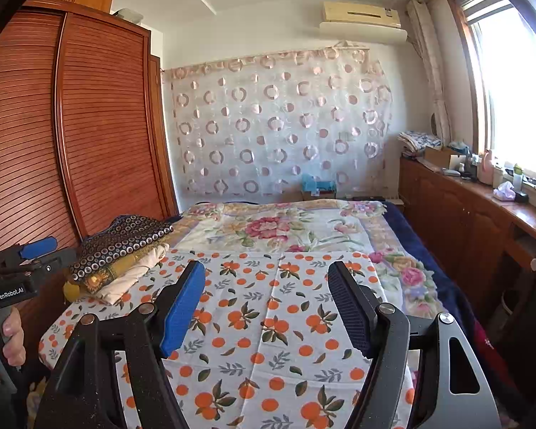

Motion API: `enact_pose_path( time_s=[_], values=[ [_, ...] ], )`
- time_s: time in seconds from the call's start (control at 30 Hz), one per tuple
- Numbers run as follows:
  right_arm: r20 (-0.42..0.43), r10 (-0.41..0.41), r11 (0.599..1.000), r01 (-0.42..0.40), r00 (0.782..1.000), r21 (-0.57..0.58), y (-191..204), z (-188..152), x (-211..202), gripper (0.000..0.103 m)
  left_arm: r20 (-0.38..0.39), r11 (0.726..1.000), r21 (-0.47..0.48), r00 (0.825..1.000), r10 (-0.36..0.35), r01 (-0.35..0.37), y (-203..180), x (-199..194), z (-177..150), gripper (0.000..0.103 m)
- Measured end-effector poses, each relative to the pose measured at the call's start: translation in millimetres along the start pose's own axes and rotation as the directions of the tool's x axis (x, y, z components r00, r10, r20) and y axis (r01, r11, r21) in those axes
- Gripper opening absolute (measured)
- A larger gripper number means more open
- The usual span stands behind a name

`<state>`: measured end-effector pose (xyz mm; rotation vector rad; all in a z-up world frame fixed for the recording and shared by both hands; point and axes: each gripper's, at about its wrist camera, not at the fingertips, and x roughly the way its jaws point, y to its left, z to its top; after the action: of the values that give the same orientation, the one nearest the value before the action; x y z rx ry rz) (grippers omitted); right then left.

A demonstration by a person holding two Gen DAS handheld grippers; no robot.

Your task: Fold small clothes

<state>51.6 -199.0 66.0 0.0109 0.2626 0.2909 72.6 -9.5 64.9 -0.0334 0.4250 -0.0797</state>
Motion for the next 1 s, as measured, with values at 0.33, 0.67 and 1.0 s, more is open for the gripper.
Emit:
enact_pose_path(
  time_s=[0.33, 0.67, 1.0],
  values=[
    [0.002, 0.006, 1.0, -0.006, 1.0, -0.005, -2.1, -4.8, 0.9, 0.073, 0.001, 1.0, 0.001, 1.0, 0.0, 0.0, 0.0, 0.4, -0.1, 0.078],
    [0.004, 0.007, 1.0, -0.007, 1.0, -0.005, -3.3, -5.8, 1.5, 0.073, 0.002, 1.0, 0.003, 1.0, -0.001, 0.001, -0.1, 0.0, -0.6, 0.078],
    [0.005, 0.007, 1.0, -0.007, 1.0, -0.005, -4.4, -5.8, 2.9, 0.073, 0.003, 1.0, 0.003, 1.0, 0.001, -0.001, 0.5, -0.7, -1.5, 0.078]
  ],
)
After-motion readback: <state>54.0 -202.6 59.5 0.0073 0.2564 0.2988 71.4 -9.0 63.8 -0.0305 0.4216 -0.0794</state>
